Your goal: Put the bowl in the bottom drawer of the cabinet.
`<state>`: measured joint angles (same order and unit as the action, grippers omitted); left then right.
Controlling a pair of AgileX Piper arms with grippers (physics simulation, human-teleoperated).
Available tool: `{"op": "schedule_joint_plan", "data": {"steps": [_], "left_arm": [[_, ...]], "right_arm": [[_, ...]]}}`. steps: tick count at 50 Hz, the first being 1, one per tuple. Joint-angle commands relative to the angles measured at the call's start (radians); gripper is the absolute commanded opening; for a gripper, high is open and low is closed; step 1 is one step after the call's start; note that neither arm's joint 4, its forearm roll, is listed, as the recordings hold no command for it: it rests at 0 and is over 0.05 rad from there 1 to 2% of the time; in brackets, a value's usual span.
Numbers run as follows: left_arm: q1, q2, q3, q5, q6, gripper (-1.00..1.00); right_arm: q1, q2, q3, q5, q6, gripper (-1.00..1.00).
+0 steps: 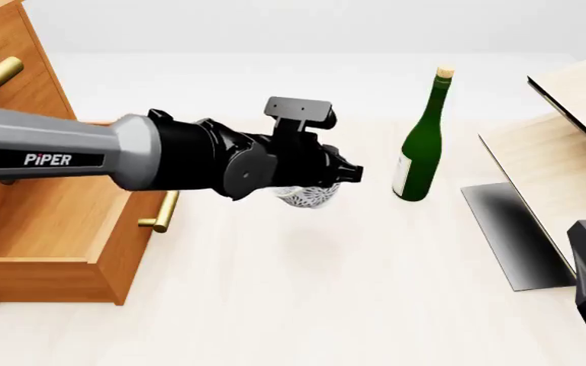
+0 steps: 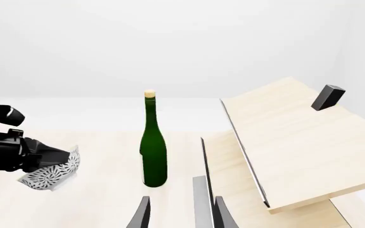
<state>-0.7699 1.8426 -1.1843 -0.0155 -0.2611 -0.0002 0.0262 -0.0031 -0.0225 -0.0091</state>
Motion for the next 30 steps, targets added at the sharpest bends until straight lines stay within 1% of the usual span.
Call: {"op": "schedule_joint_plan", "data": {"steps": [1,10,30], "left_arm": [[0.018,-0.073,0.045,-0.028,0.01,-1.0],[0.032,-0.131,0.085,-0.039,0.018,-1.0],[0.104,-0.259,0.18,-0.067,0.032,-1.0]], "right_arm": [[0.0,0.0,0.0,0.0,0.0,1.0],[0.0,0.0,0.0,0.0,0.0,1.0],[0.0,0.0,0.0,0.0,0.0,1.0]]}}
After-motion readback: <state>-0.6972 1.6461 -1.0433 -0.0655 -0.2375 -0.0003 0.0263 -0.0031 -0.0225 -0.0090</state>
